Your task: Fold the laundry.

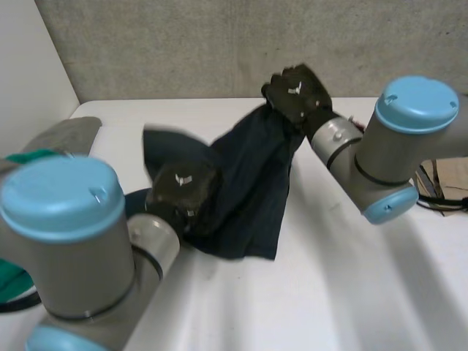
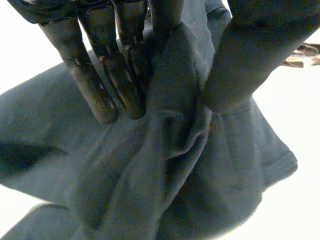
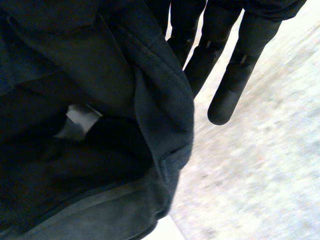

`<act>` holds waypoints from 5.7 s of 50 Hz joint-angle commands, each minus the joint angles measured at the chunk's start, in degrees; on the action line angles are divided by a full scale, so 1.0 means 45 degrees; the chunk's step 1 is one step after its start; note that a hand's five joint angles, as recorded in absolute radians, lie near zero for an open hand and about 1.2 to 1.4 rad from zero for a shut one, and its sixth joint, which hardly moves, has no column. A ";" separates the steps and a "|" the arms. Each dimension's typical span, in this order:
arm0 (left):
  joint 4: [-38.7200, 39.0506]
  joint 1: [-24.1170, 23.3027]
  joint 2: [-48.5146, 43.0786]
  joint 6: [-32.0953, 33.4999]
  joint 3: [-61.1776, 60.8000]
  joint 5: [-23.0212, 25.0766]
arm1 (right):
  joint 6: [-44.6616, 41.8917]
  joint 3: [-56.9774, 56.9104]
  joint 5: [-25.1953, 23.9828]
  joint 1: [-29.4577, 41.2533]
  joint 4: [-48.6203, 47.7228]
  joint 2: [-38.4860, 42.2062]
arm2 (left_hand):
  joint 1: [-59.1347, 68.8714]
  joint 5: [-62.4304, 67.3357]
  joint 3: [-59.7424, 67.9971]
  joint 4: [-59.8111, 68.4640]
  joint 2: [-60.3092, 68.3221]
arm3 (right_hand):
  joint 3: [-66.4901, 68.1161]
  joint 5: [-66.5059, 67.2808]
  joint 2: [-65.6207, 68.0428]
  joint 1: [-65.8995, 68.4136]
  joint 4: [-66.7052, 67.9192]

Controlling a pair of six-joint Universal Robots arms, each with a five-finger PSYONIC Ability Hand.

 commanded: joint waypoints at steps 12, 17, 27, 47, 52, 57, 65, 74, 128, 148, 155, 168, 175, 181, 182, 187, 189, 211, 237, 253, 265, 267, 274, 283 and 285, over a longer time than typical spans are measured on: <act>-0.2765 0.1158 0.3063 0.0804 -0.0108 -0.1638 | 0.3310 0.2571 0.1138 -0.1247 0.3095 -0.4193 | -1.0242 -1.0235 -1.0225 -1.0216 -1.0230 | -1.2906 -1.2824 -1.2773 -1.2163 -1.3021; -0.2434 0.2483 0.3865 0.1956 -0.0362 -0.0003 | 0.3957 0.2143 0.1724 -0.1482 0.5512 -0.5229 | -1.0242 -1.0235 -1.0225 -1.0216 -1.0230 | -1.2906 -1.2824 -1.2773 -1.2163 -1.3021; -0.2530 0.4401 0.2969 0.3072 -0.0167 0.3907 | 0.4075 0.2121 0.1472 -0.1346 0.8701 -0.5231 | -1.0242 -1.0235 -1.0225 -1.0216 -1.0230 | -1.2906 -1.2824 -1.2773 -1.2163 -1.3021; -0.2473 0.4617 -0.1250 0.3327 0.1454 0.4867 | 0.1967 0.3997 0.2544 -0.0252 0.3939 -0.1561 | -0.8066 -0.8059 -0.8050 -0.8040 -0.8055 | -1.1562 -1.1480 -1.1428 -1.0819 -1.1677; -0.1262 0.4285 -0.2207 0.3248 0.1649 0.4126 | 0.1263 0.3802 0.3014 0.0061 0.2357 -0.0330 | -0.5751 -0.5745 -0.5735 -0.5726 -0.5740 | -1.0180 -1.0098 -1.0046 -0.9437 -1.0295; -0.0345 0.3992 -0.2832 0.3248 0.2214 0.3248 | 0.1067 0.3335 0.3228 0.0295 0.0816 0.0510 | 0.3260 0.3267 0.3277 0.3286 0.3271 | 0.0935 0.1017 0.1068 0.1677 0.0820; -0.0674 0.3816 -0.0591 0.3268 0.3542 0.1762 | 0.0288 0.2474 0.4303 0.0237 0.1005 -0.2179 | 0.5314 0.5321 0.5330 0.5339 0.5325 | 0.2650 0.2732 0.2783 0.3392 0.2535; -0.3347 0.3854 0.2946 0.3911 0.5437 0.2113 | -0.1666 0.0229 0.3250 -0.0407 0.3425 -0.5698 | 0.5314 0.5321 0.5330 0.5339 0.5325 | 0.2650 0.2732 0.2783 0.3392 0.2535; 0.0127 0.4324 0.1403 0.2835 0.0860 0.2913 | -0.1800 0.3558 0.2097 0.0062 0.4341 -0.4388 | 0.5314 0.5321 0.5330 0.5339 0.5325 | 0.2650 0.2732 0.2783 0.3392 0.2535; -0.1927 0.3092 0.2791 0.6944 -0.1949 0.1625 | -0.1596 0.6012 0.1959 -0.0680 0.5756 -0.5836 | -0.9782 -0.9775 -0.9765 -0.9756 -0.9770 | -1.2906 -1.2824 -1.2773 -1.2163 -1.3021; -0.1748 0.3835 0.1857 0.4501 0.0202 0.1898 | 0.0285 0.4194 0.1882 -0.0877 0.5849 -0.4784 | -0.8739 -0.8732 -0.8723 -0.8714 -0.8728 | -1.2906 -1.2824 -1.2773 -1.2163 -1.3021; -0.5030 0.3953 -0.1329 0.2235 0.2548 0.2289 | 0.0969 0.0620 0.1803 -0.0701 0.8643 -0.1501 | -0.6607 -0.6600 -0.6590 -0.6581 -0.6595 | -1.2046 -1.1964 -1.1913 -1.1303 -1.2161; -0.4778 0.3504 -0.1739 0.1705 0.1963 0.2230 | 0.1397 -0.0203 0.1863 -0.1149 0.8761 -0.2219 | -0.6681 -0.6674 -0.6664 -0.6655 -0.6669 | -1.1522 -1.1440 -1.1389 -1.0780 -1.1637; -0.3743 0.3230 -0.2129 0.1998 0.1728 0.1879 | 0.1263 -0.0105 0.0887 -0.1267 0.8780 -0.2594 | -0.6644 -0.6637 -0.6628 -0.6618 -0.6633 | -1.1522 -1.1440 -1.1389 -1.0780 -1.1637; -0.3567 0.3230 -0.2188 0.2037 0.1728 0.1782 | 0.1146 -0.0047 0.0847 -0.1306 0.8877 -0.2575 | -0.6607 -0.6600 -0.6590 -0.6581 -0.6595 | -1.1522 -1.1440 -1.1389 -1.0780 -1.1637; -0.2649 0.3093 -0.2754 0.2349 0.1864 0.1410 | 0.0268 0.0363 0.1254 -0.1248 0.8976 -0.2243 | -0.5936 -0.5930 -0.5920 -0.5911 -0.5925 | -1.1485 -1.1403 -1.1352 -1.0742 -1.1600; -0.2570 0.3054 -0.2872 0.2350 0.1884 0.1371 | 0.0091 0.0461 0.1529 -0.1248 0.8879 -0.2184 | -0.5821 -0.5815 -0.5805 -0.5796 -0.5810 | -1.1485 -1.1403 -1.1352 -1.0742 -1.1600; -0.2179 0.2663 -0.3556 0.2544 0.2098 0.1489 | -0.0027 0.0560 0.1726 -0.1481 0.8057 -0.2183 | 0.5304 0.5311 0.5320 0.5330 0.5315 | -1.1858 -1.1777 -1.1725 -1.1116 -1.1973; -0.3017 0.2937 0.0211 0.4147 0.2314 0.1858 | -0.1046 0.1730 0.0241 -0.1776 0.9644 -0.3964 | 0.5314 0.5321 0.5330 0.5339 0.5325 | -1.1636 -1.1554 -1.1503 -1.0893 -1.1751; -0.3098 0.2448 0.2108 0.4380 0.0987 0.2445 | 0.1867 0.1693 0.1002 -0.0213 0.4234 0.0724 | 0.5314 0.5321 0.5330 0.5339 0.5325 | -0.7797 -0.7716 -0.7664 -0.7055 -0.7912; -0.0992 0.3345 0.0781 0.4480 0.1627 0.2581 | 0.2141 0.0210 0.1315 0.0237 0.3741 0.2054 | 0.5314 0.5321 0.5330 0.5339 0.5325 | 0.2624 0.2706 0.2757 0.3367 0.2509; -0.0637 0.3464 0.0663 0.4323 0.1960 0.2601 | 0.2161 -0.0025 0.1315 0.0198 0.3722 0.2074 | 0.5314 0.5321 0.5330 0.5339 0.5325 | 0.2650 0.2732 0.2783 0.3392 0.2535; -0.0069 0.3503 0.0312 0.3581 0.3231 0.2894 | 0.2395 -0.0905 0.1471 -0.0192 0.4072 0.1665 | 0.5314 0.5321 0.5330 0.5339 0.5325 | 0.2650 0.2732 0.2783 0.3392 0.2535; 0.1880 0.3659 -0.0001 0.4224 0.5728 0.2914 | 0.2920 -0.2095 0.1801 -0.0798 -0.0035 -0.0831 | 0.5314 0.5321 0.5330 0.5339 0.5325 | 0.2650 0.2732 0.2783 0.3392 0.2535; 0.2583 0.3776 0.0038 0.4225 0.6334 0.2758 | 0.3272 -0.2214 0.2153 -0.0818 -0.1330 -0.1264 | 0.5314 0.5321 0.5330 0.5339 0.5325 | 0.2650 0.2732 0.2783 0.3392 0.2535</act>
